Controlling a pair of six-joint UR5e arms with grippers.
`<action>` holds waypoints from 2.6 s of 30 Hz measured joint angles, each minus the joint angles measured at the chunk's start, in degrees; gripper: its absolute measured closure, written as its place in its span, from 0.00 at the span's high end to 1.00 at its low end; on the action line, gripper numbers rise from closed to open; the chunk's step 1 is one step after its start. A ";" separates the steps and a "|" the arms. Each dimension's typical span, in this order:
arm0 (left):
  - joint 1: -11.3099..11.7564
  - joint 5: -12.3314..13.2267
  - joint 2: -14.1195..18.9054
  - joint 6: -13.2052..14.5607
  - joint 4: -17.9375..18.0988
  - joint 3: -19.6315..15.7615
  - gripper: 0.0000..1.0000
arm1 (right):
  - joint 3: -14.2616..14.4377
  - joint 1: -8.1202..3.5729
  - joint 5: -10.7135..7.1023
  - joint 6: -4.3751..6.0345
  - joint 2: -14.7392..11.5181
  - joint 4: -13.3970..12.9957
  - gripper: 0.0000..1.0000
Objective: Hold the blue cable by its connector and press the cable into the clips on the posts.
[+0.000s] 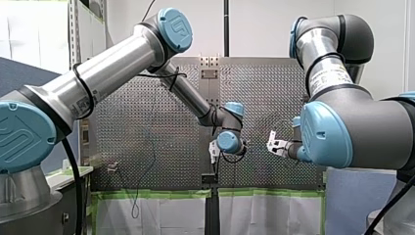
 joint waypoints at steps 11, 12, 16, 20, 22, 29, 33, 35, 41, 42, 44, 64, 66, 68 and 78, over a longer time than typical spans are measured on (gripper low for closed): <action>0.05 -0.24 -0.06 0.24 0.68 -0.02 1.00 | -0.01 0.03 0.00 0.06 -0.02 0.04 0.00; 0.05 -0.24 -0.06 0.27 0.63 -0.02 1.00 | -0.02 0.02 0.01 0.05 -0.03 0.03 0.00; 0.04 -0.25 -0.05 0.34 0.41 -0.01 1.00 | -0.02 0.02 0.00 0.01 -0.05 0.08 0.00; 0.04 -0.59 -0.06 0.26 -0.30 -0.01 1.00 | -0.03 0.01 0.00 -0.01 -0.04 0.10 0.00; 0.07 -1.20 -0.06 0.29 -1.06 -0.01 1.00 | -0.03 0.01 0.00 0.02 -0.04 0.07 0.00; 0.09 -5.03 -0.06 0.66 -3.51 -0.01 1.00 | -0.04 0.01 0.00 0.01 -0.01 0.07 0.00; 0.09 -5.97 -0.06 0.69 -3.86 -0.01 1.00 | -0.04 0.02 0.00 -0.01 -0.01 0.11 0.00; 0.08 -6.08 -0.06 0.69 -3.91 0.00 1.00 | -0.04 0.03 0.00 -0.01 -0.01 0.12 0.00; 0.06 -6.08 -0.05 0.70 -4.09 0.00 1.00 | -0.05 0.01 0.00 -0.04 -0.01 0.12 0.00; 0.07 -6.07 -0.05 0.68 -4.09 0.00 1.00 | -0.04 0.02 0.00 -0.05 -0.01 0.12 0.00; 0.08 -6.01 -0.05 0.62 -4.08 -0.01 1.00 | -0.04 0.02 0.00 -0.08 -0.01 0.12 0.00; -0.95 -5.31 0.71 0.64 -6.38 -0.76 1.00 | -0.14 -0.10 -0.07 -0.16 -0.02 0.11 0.00; -1.40 -5.54 1.66 1.37 -5.56 -1.73 1.00 | -0.14 -0.11 -0.07 -0.18 -0.01 0.06 0.00; -1.55 -5.67 2.73 1.70 -4.53 -2.80 1.00 | -0.16 -0.12 -0.06 -0.21 -0.01 0.02 0.00; -1.70 -8.87 8.17 1.99 0.86 -8.23 1.00 | -0.40 -0.05 -0.05 -0.25 -0.03 0.12 0.00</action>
